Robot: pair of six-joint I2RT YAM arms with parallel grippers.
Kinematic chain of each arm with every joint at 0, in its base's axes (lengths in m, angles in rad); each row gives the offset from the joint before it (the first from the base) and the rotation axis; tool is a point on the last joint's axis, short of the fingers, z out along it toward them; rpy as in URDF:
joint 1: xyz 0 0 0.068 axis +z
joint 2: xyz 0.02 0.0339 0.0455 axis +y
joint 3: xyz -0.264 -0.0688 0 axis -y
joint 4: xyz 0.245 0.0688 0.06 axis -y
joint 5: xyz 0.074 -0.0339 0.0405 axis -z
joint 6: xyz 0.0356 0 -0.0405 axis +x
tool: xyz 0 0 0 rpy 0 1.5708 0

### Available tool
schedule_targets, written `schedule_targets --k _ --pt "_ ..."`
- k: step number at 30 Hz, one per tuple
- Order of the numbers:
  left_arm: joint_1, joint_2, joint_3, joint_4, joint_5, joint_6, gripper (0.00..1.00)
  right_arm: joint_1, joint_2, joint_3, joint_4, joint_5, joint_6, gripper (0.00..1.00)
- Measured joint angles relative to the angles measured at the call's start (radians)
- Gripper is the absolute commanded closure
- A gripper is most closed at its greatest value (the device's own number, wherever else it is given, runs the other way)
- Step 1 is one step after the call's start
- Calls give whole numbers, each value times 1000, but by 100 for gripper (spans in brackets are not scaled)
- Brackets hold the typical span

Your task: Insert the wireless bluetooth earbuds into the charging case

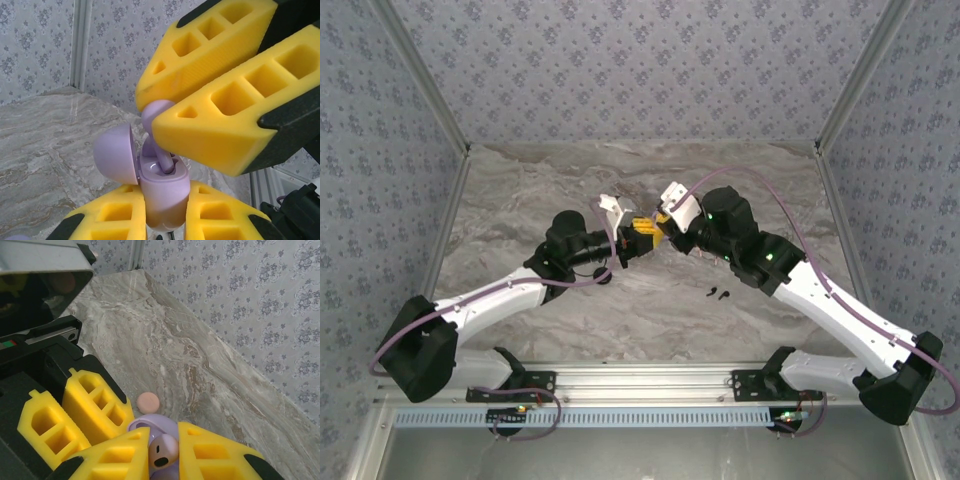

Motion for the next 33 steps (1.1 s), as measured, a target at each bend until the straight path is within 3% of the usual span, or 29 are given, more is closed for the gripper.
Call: schedule_targets --k 18,33 --pt "-11 2 0 2 10 0 100 -53 2 11 -46 -165 -5 69" --pt "-10 27 0 54 3 -1 100 -140 12 134 -99 -266 88 44"
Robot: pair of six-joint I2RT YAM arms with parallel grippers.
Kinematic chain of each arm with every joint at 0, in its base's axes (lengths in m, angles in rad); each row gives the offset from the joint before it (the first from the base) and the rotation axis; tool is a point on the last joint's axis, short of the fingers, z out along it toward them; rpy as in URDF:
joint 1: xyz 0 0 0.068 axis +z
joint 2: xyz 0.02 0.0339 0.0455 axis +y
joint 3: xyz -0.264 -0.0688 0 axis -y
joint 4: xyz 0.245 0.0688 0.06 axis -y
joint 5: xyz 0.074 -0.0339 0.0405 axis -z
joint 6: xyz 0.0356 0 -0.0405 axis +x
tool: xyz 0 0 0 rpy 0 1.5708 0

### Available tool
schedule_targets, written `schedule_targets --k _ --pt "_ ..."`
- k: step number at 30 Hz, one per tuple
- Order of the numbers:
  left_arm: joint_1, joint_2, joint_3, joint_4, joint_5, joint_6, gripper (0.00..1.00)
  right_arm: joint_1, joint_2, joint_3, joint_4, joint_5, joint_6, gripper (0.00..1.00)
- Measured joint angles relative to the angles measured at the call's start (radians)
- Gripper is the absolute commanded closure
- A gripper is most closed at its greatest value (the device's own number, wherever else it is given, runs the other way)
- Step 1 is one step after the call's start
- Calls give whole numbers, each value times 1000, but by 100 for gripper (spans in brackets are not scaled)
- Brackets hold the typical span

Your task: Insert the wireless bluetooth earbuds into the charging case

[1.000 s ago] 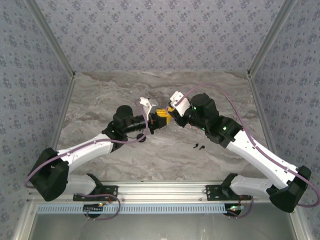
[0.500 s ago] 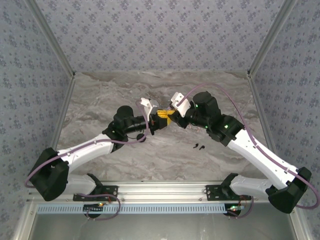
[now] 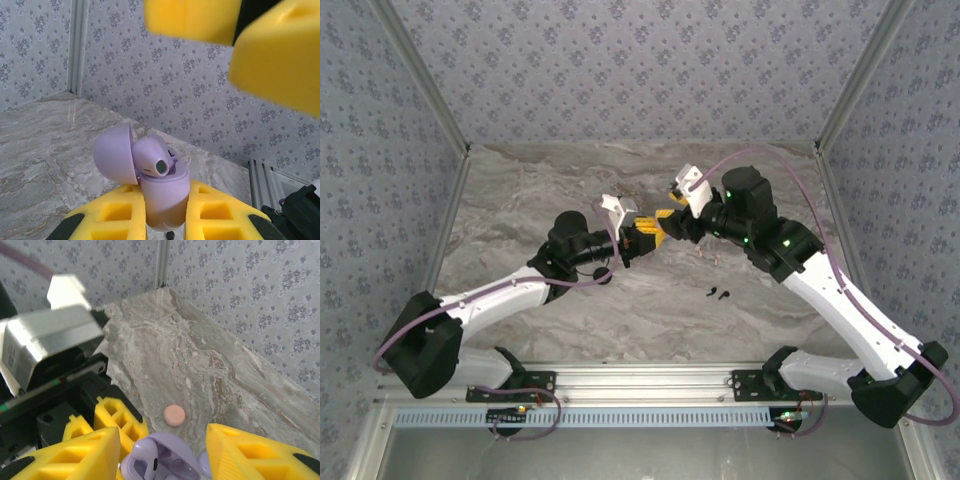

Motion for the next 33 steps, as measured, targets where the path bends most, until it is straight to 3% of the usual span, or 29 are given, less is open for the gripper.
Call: schedule_targets --k 6,13,21,33 --pt "0 0 0 5 -5 0 100 -97 -16 24 -13 -74 85 31" --pt "0 0 0 29 -15 16 100 -225 -35 24 -52 -217 176 0" --pt "-1 -6 12 -27 -41 149 100 -300 8 111 -180 -309 288 0" --pt "-32 -6 97 -167 -47 317 100 -291 61 128 -254 -309 359 0"
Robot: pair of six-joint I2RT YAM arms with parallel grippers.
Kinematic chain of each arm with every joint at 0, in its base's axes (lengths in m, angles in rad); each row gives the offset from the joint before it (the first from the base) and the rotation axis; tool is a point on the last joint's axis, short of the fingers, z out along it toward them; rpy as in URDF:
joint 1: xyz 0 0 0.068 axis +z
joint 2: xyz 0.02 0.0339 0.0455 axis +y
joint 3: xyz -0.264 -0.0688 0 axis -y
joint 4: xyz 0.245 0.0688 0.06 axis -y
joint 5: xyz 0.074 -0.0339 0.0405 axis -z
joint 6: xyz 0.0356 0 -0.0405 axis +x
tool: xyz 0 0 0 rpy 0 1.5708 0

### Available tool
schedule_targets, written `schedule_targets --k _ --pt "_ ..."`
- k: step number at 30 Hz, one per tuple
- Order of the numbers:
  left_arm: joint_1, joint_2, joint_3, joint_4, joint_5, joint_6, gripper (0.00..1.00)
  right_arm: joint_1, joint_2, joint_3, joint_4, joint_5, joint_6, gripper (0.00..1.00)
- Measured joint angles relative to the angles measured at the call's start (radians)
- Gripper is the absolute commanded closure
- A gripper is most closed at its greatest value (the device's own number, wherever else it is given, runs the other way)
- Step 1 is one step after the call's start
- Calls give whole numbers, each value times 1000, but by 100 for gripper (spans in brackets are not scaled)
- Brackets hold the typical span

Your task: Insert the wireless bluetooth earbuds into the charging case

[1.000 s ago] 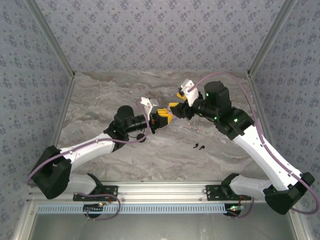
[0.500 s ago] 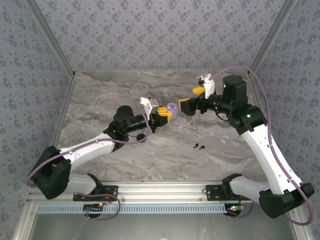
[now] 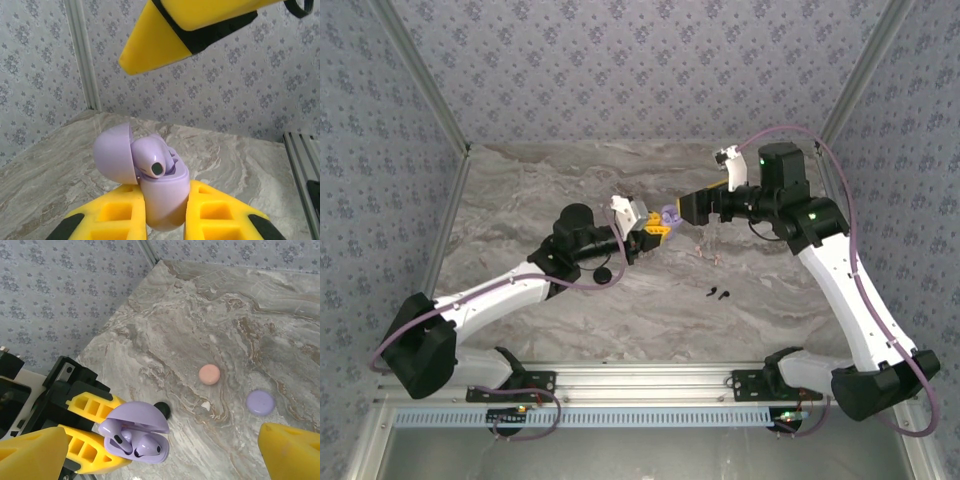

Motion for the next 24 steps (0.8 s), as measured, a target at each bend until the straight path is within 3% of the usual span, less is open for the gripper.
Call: schedule_targets --k 24 --pt "-11 0 34 -72 -17 76 100 62 51 -35 16 31 41 0"
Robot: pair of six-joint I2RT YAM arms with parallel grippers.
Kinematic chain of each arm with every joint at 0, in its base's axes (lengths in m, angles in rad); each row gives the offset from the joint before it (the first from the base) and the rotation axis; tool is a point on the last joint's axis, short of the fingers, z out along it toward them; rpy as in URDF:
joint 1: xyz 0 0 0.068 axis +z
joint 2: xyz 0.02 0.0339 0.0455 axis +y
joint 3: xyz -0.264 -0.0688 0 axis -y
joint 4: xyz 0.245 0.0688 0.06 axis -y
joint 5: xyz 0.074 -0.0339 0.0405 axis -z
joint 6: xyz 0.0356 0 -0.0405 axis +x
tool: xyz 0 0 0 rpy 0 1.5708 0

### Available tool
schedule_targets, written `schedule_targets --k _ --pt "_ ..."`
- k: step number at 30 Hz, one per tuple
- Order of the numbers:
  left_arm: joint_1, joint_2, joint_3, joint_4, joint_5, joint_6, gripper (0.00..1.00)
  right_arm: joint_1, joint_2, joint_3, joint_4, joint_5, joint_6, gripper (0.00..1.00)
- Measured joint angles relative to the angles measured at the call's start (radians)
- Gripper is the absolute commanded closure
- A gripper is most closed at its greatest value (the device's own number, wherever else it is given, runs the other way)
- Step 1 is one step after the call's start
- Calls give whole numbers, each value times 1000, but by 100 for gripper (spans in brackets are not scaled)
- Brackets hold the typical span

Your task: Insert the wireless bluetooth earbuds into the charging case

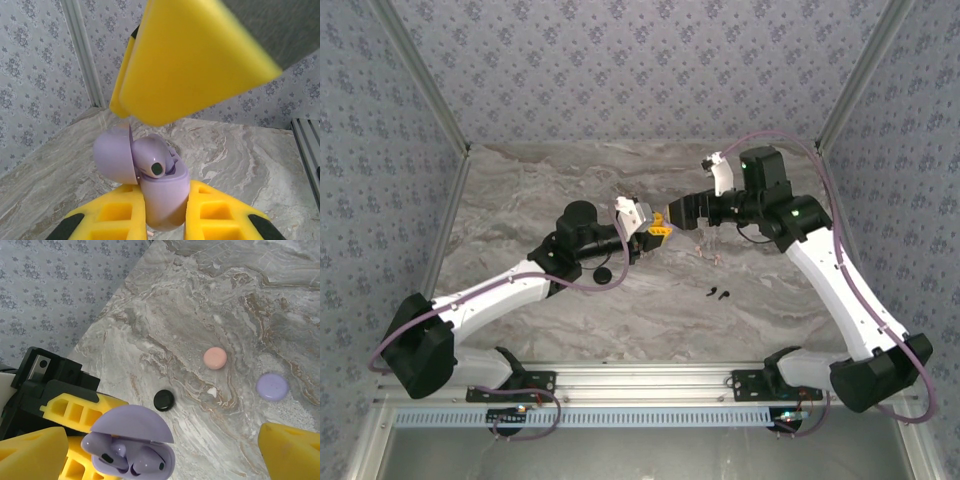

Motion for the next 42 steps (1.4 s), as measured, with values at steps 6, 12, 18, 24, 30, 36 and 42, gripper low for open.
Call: schedule_targets --k 6,12,18,24,30,36,42 --pt "0 0 0 0 0 0 100 13 25 0 5 10 0 0" --pt "-2 0 0 -3 -1 0 100 16 26 0 3 27 -1 0" --pt "-6 0 0 -6 -3 0 100 16 25 0 -1 39 -1 0" --pt "-6 0 0 -6 -5 0 100 16 18 -2 -6 47 -1 0" --pt "-6 0 0 -2 -8 -1 100 16 3 -11 -13 53 -2 0" --pt "-6 0 0 2 -8 -2 100 15 2 -11 -13 53 -2 0" --pt "-6 5 0 4 -8 -4 100 15 2 -11 -16 52 -2 0"
